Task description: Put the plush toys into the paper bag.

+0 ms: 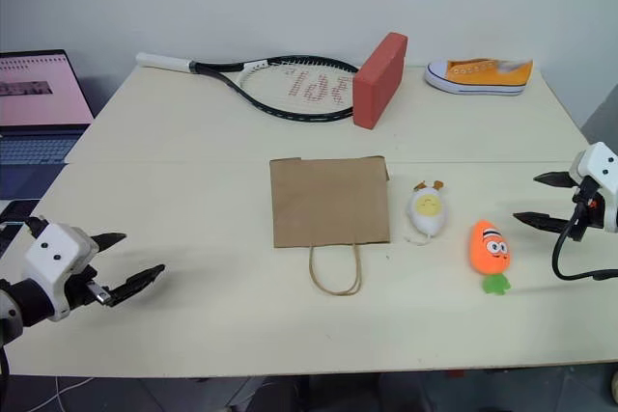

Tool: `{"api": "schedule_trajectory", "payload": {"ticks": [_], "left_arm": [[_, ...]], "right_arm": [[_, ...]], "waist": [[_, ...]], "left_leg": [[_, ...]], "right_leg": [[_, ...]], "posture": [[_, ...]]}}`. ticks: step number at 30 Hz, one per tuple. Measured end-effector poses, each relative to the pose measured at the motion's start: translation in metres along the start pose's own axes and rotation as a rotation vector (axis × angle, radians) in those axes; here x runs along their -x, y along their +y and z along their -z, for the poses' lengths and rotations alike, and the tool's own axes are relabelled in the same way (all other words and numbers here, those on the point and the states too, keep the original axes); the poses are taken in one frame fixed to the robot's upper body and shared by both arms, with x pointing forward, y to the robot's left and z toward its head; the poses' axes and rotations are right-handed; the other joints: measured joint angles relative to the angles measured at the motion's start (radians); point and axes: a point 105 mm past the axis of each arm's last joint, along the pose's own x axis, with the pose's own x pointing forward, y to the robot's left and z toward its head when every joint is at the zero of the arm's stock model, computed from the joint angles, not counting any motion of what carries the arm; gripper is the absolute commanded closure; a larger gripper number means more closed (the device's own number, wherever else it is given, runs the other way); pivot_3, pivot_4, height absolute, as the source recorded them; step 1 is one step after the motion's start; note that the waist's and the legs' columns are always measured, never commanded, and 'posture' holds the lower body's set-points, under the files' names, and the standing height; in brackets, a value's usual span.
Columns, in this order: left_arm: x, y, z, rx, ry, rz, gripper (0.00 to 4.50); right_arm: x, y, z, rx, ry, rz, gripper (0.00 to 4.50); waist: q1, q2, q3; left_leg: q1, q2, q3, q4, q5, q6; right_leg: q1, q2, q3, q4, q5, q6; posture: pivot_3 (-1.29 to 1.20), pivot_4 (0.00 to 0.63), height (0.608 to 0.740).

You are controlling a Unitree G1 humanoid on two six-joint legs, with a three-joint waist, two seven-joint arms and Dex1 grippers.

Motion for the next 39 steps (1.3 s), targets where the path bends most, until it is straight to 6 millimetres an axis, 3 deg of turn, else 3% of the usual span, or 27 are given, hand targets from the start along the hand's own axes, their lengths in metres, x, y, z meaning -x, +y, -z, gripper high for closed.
{"api": "schedule_trajectory", "payload": {"ticks": [9, 14, 24, 30, 35, 39], "left_arm": [[0.002, 0.002, -0.002, 0.022, -0.018, -0.011, 0.03], [0.004, 0.013, -0.008, 0.024, -0.067, -0.068, 0.03], [0.006, 0.012, -0.013, -0.006, -0.15, -0.089, 0.03], [0.007, 0.01, 0.0, -0.024, -0.076, -0.053, 0.03], [-0.003, 0.004, -0.016, -0.051, -0.135, -0.002, 0.03], [-0.017, -0.021, -0.037, -0.117, -0.173, 0.144, 0.03]], "right_arm": [[-0.005, 0.003, 0.001, -0.005, -0.009, -0.01, 0.0], [-0.007, 0.003, 0.001, 0.002, -0.011, -0.009, 0.0], [-0.014, 0.001, -0.005, 0.04, -0.033, 0.005, 0.0], [-0.016, -0.001, -0.009, 0.067, -0.048, 0.026, 0.0], [-0.014, 0.007, -0.018, 0.117, -0.086, 0.02, 0.0], [-0.01, 0.029, -0.018, 0.088, -0.091, -0.04, 0.0]], "waist": [[0.0, 0.0, 0.0], [-0.001, 0.0, 0.0], [0.0, 0.0, 0.0], [0.0, 0.0, 0.0], [0.003, 0.0, 0.0], [0.011, 0.0, 0.0]], "left_leg": [[0.0, 0.0, 0.001, 0.0, 0.0, 0.0], [0.0, 0.0, 0.001, 0.0, 0.0, 0.0], [0.0, 0.0, 0.002, 0.0, 0.0, 0.0], [0.0, 0.0, 0.002, 0.0, 0.0, 0.0], [0.0, 0.0, 0.002, 0.0, 0.0, 0.0], [-0.001, 0.0, 0.001, 0.0, 0.0, 0.0]], "right_leg": [[-0.001, 0.0, 0.0, 0.001, 0.0, 0.0], [-0.001, 0.0, 0.001, 0.0, 0.0, 0.0], [-0.001, 0.0, 0.001, 0.001, 0.0, 0.0], [-0.001, 0.0, 0.001, 0.001, 0.0, 0.0], [-0.001, 0.0, 0.001, 0.001, 0.0, 0.0], [-0.001, 0.0, 0.001, 0.001, 0.0, 0.001]], "posture": [[0.0, 0.15, 0.74], [0.0, 0.15, 0.74], [0.0, 0.15, 0.74], [0.0, 0.15, 0.74], [0.0, 0.15, 0.74], [0.0, 0.15, 0.74]]}}
